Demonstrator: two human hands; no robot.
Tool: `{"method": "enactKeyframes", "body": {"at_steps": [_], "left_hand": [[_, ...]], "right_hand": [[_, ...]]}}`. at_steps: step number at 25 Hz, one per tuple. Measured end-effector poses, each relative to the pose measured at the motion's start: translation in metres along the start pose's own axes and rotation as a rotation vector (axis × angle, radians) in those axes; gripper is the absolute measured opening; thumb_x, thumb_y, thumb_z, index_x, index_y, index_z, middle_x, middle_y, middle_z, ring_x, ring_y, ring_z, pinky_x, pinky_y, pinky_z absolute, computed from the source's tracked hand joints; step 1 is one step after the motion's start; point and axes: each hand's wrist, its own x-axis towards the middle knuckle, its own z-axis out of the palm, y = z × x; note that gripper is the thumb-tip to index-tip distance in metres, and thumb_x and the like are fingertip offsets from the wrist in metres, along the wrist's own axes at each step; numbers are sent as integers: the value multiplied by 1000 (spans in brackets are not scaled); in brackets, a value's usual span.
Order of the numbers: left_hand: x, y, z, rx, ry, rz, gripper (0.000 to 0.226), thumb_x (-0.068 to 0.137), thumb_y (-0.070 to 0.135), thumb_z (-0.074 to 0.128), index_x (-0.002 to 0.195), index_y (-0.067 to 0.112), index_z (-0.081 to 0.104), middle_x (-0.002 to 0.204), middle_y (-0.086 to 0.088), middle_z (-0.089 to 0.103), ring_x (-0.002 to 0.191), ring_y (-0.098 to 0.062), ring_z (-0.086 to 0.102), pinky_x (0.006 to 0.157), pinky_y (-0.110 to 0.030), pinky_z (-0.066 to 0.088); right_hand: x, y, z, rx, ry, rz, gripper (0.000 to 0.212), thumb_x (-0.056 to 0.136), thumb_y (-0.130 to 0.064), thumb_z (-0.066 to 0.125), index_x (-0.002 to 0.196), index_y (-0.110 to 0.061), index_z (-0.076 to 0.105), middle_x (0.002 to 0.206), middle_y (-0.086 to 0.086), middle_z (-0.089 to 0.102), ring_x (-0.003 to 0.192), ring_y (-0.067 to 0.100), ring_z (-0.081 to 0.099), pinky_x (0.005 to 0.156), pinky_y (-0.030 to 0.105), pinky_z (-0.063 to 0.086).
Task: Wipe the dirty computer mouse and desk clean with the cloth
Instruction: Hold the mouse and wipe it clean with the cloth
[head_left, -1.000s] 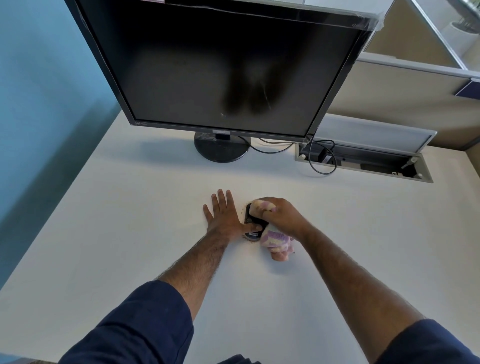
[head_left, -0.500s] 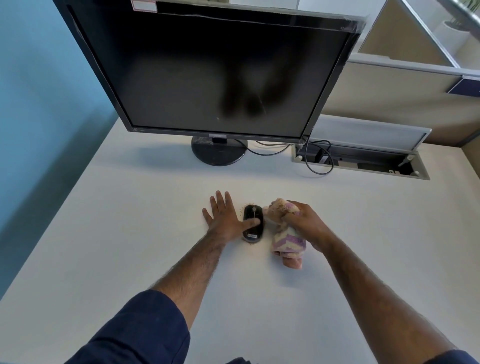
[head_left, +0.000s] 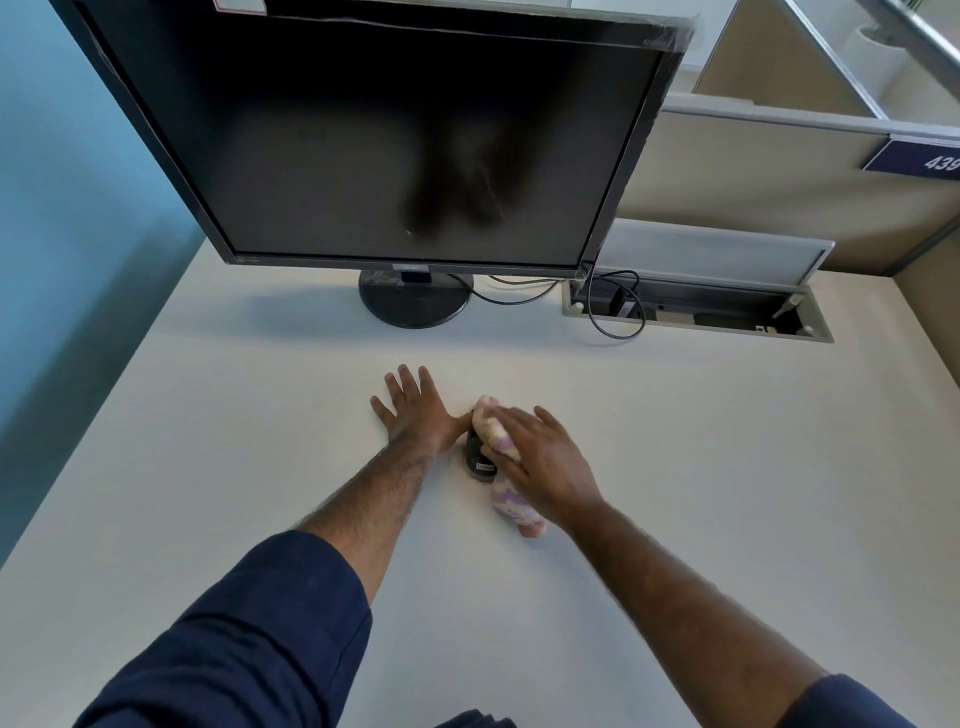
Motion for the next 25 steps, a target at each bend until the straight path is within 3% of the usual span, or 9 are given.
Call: {"method": "enactKeyframes", "body": {"at_steps": [4,9,16,18,20,22,25], "left_hand": [[2,1,-3,61,-14,-42,119,83,85,44,162,17,-12,168,-13,-22,154,-35,-21,121,-59,-9],[4,2,-7,69,-47,-51,119,84,82,49,161,16,-14,168,-14,-22,154,-35,-21,121,-59,-9],[5,5,-14,48,-73,-56,136,72,87,59,161,16,-16,167,-15,-24,154,-35,-22,121,-59,-9],[4,5,-14,50,-76,-57,138,70,88,60,161,16,-16,167,-15,-24,154,-35,-22,121,-59,-9],[4,5,-14,49,-82,-54,137,71,87,59,161,16,-16,167,-15,-24,154,-35,-22,121,-59,-10],[3,6,-14,53,-78,-56,135,72,86,58,161,16,-15,167,-15,-23,154,-36,-22,121,-59,-10],[3,6,-15,59,-74,-59,132,75,85,58,161,15,-15,167,-16,-23,154,-36,-22,121,-59,-9]], "right_hand": [[-8,-5,11,-180,-44,-136,57,101,-43,43,151,-16,45,159,5,40,148,25,33,124,42,18],[-6,-10,12,-232,-39,-240,59,98,-46,34,145,-14,53,154,7,47,147,27,36,122,47,23],[-7,-10,28,-158,-62,-377,38,99,-45,50,120,-17,66,135,1,61,134,22,44,117,45,28],[-6,-14,31,-164,-75,-352,42,94,-46,54,126,-19,63,135,2,59,132,22,45,114,44,33],[-5,-19,32,-193,-95,-271,63,87,-49,57,143,-19,49,146,5,49,138,25,39,116,42,31],[-6,-22,35,-234,-118,-193,81,85,-51,56,154,-15,34,159,8,36,149,27,26,121,43,22],[-12,-24,43,-262,-148,-162,83,85,-51,55,156,-14,31,167,7,21,156,26,4,125,49,8]]}}
